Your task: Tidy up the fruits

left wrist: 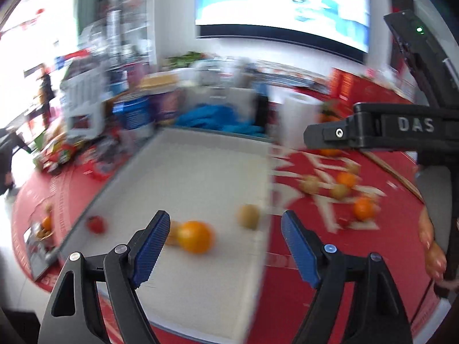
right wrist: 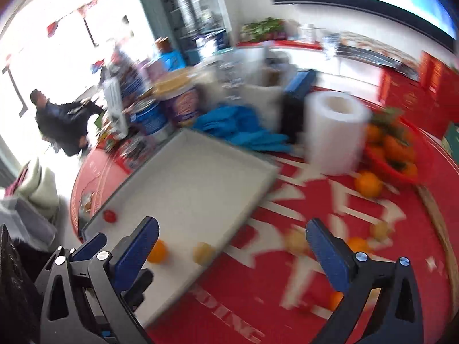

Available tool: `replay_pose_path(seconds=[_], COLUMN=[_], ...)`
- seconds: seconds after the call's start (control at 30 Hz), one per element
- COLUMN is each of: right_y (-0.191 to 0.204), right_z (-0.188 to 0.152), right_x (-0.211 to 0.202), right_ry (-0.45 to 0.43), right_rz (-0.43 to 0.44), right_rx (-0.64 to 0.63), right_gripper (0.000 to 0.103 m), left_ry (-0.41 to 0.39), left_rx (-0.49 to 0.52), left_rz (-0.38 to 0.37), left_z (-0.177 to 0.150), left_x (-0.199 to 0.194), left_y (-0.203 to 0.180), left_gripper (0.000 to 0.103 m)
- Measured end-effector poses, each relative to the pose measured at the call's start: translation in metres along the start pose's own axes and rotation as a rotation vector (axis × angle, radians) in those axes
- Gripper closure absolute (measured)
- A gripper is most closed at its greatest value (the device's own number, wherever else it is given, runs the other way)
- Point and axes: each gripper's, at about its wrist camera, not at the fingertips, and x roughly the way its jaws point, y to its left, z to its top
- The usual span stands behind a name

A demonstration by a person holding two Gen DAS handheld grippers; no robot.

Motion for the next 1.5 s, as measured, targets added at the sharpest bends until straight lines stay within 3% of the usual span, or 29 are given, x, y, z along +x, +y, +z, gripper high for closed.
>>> replay_pose_path(seconds=[0.1,0.17,0.27,0.43,0.6,0.77,0.83,1.5], right_y=[-0.04,-0.065,-0.098,-0.13,-0.135,-0.136,-0.135,-0.136], right_z=[-0.02,-0.036,-0.065,-0.107,-0.119,-0.11,-0.112,-0.116], right_x=[-0.022,-0.031,-0.037,-0.033,-0.021,-0.015,-0.017,-0.014], right_ry=[-0.012,-0.001,0.038,0.109,0.121,0.101,0.066,0.066], right_rz=[-0.108,-0.164,-0.228,-0.306,-0.39,-0.372,-0.378,-0.377], right_rx=[0.064,0.106,0.147,0.175,0.14,0.145,0.141,0.143], right_gripper=[0.0,0.0,0.0,0.0,0.0,0.0,0.0,0.0], left_ry=[0.04,0.07,0.133,0.194,0.22,0.248,0.25,0.256], left_rx=[0.063,0.084,0.104,0.11,0.094,0.075,0.08,0.047], left_rz=[-0.084,-0.099,-0.073,-0.033,-0.01,0.006,-0.009,0.0], left_z=[-0.002,-0.006,-0.014,-0.02,-0.014,-0.009,-0.008,-0.002], left_x=[0.005,0.014,0.036,0.063,0.076,0.091,0.094,0.103], left_y=[-0.038,-0.059,-0.085,-0.096,-0.098,-0.099,-0.101,-0.106], left_gripper=[0.02,0.02,0.02,0.02,0.017,0.0,0.0,0.0])
